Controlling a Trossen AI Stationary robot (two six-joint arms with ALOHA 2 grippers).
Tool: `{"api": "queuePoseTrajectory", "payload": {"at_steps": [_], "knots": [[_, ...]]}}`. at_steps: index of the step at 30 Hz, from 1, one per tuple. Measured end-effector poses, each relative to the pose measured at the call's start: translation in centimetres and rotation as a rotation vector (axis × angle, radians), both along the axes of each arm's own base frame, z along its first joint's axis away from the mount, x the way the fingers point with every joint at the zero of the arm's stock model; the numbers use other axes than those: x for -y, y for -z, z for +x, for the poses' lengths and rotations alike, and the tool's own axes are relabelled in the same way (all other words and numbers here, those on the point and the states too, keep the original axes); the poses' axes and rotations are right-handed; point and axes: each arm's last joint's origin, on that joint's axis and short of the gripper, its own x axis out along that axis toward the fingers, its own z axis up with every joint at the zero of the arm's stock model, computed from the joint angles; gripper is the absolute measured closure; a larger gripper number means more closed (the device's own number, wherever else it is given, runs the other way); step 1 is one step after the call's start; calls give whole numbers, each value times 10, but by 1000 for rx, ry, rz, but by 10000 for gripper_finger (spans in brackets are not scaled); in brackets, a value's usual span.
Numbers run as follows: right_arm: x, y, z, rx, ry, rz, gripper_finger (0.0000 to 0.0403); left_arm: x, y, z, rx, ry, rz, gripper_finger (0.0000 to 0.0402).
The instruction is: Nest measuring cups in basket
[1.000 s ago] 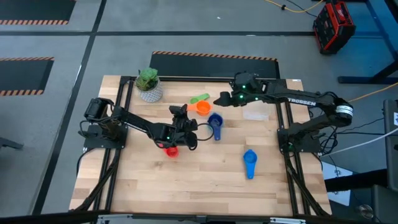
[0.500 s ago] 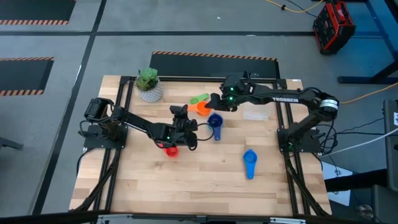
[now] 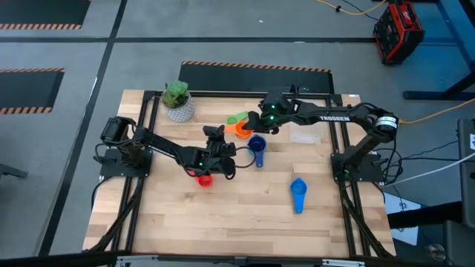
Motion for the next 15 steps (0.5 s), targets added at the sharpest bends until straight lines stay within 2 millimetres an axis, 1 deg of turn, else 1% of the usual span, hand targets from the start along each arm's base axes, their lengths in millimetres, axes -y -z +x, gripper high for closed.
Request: {"api": "queuePoseTrajectory", "payload": {"at_steps": [8,11,15], "knots": [[0,0,0,4,-2,-4,202,0,0,0,0,0,0,399],[0,0,0,4,-2,-5,225,0,0,0,0,0,0,399],[0,0,0,4,-2,-5,243,0,0,0,0,0,0,398]]}}
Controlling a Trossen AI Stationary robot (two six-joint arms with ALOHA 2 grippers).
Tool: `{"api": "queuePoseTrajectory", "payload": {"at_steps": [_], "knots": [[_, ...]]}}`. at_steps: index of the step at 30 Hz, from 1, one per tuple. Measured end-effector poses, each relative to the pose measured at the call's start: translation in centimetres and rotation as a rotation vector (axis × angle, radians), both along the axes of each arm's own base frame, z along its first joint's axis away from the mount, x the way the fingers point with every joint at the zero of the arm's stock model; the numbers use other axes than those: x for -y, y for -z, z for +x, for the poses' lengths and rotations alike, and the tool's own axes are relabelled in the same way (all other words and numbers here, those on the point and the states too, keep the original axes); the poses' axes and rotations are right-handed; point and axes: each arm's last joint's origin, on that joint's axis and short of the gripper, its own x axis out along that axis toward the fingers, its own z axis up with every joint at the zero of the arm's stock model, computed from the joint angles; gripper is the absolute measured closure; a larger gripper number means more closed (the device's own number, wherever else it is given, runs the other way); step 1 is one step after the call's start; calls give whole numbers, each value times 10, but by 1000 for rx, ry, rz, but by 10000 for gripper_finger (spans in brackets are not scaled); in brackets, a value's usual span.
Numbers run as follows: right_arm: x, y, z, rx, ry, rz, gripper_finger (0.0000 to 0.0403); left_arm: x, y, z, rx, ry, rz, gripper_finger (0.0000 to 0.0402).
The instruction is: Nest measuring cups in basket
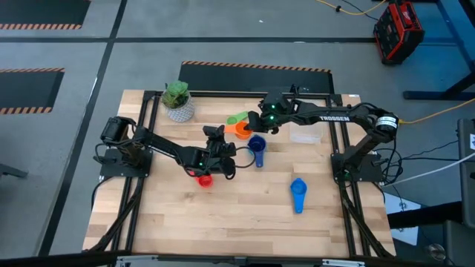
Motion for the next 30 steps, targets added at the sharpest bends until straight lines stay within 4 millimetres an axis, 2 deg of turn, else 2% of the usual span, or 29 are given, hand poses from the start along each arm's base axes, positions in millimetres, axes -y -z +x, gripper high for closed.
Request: {"api": "queuePoseTrajectory", "payload": {"at_steps": [13,23,30], "knots": [[0,0,0,-1,-1,-1,253,0,0,0,0,0,0,394],[0,0,0,-2,3,-5,310,0,0,0,0,0,-1,393],[0,0,0,-5,6,-8,319,0,0,0,1,0,-1,389]]}}
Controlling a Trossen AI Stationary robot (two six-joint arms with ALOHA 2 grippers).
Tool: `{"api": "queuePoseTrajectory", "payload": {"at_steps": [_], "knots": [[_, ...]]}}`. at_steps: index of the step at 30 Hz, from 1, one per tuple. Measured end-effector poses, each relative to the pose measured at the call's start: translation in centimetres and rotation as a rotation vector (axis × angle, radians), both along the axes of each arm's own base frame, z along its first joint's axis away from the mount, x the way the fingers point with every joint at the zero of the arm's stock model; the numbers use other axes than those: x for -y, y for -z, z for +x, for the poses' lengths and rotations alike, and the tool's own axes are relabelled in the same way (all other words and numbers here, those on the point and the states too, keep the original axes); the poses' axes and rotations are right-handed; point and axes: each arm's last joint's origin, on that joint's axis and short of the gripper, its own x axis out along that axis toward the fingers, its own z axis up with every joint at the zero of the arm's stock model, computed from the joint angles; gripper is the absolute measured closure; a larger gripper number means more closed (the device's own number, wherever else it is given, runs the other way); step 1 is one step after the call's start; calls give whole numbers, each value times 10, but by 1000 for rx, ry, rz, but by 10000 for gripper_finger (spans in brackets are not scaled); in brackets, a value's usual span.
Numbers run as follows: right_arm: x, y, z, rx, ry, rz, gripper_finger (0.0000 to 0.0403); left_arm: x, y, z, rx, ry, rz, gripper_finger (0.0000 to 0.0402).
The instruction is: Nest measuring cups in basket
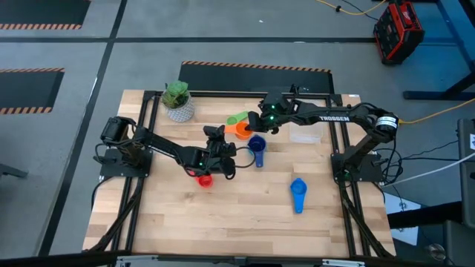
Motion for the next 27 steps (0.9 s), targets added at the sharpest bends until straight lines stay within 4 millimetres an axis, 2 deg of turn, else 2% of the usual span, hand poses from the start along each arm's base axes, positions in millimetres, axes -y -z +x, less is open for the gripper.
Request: {"api": "queuePoseTrajectory", "payload": {"at_steps": [10,16,21,27], "knots": [[0,0,0,-3,7,-8,319,0,-2,2,47,2,-11,364],[2,0,0,-9,4,-60,319,1,-3,5,77,44,-58,334],[10,0,-3,-6,0,-112,319,2,-3,6,87,74,-88,311],[23,0,-9,-15,-7,-206,319,2,-3,7,84,109,-120,308]]}}
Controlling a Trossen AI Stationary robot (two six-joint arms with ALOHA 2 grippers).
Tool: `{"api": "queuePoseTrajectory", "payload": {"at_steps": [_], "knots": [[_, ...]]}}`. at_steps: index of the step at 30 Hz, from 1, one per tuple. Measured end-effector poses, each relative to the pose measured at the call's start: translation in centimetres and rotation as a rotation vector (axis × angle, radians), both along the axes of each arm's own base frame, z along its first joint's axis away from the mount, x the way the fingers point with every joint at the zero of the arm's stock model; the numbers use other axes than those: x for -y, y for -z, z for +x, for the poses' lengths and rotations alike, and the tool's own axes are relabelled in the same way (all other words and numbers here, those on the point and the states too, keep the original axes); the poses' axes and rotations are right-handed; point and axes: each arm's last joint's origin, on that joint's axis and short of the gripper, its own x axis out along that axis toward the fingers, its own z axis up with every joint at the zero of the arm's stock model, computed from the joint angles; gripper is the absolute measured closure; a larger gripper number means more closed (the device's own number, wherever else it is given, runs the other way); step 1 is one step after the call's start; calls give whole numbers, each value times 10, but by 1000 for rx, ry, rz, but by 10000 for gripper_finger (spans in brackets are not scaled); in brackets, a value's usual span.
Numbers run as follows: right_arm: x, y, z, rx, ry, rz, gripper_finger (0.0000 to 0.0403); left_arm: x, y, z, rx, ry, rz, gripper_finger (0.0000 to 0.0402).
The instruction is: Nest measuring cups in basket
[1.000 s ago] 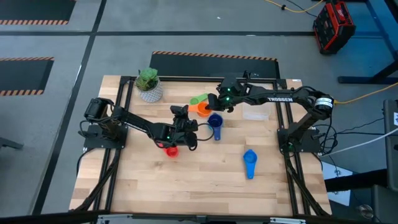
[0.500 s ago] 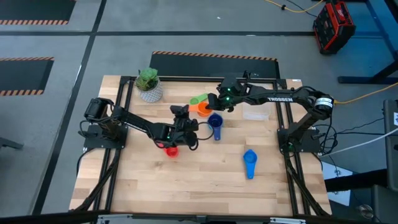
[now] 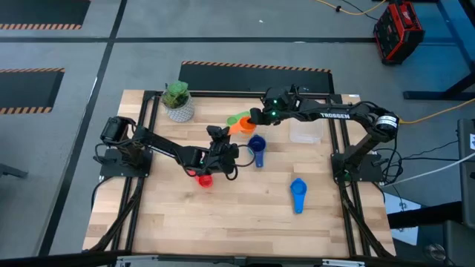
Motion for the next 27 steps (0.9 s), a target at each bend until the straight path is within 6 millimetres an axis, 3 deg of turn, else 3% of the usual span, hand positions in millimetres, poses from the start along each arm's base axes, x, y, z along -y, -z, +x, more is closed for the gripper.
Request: {"api": "queuePoseTrajectory", "payload": {"at_steps": [8,17,27], "knots": [[17,1,-9,-21,-44,-133,319,2,2,2,-12,91,-77,307],[31,1,-18,-15,-217,-300,319,6,6,6,-15,250,-229,307],[23,7,-24,0,-540,-405,319,9,6,8,23,341,-344,307]]}}
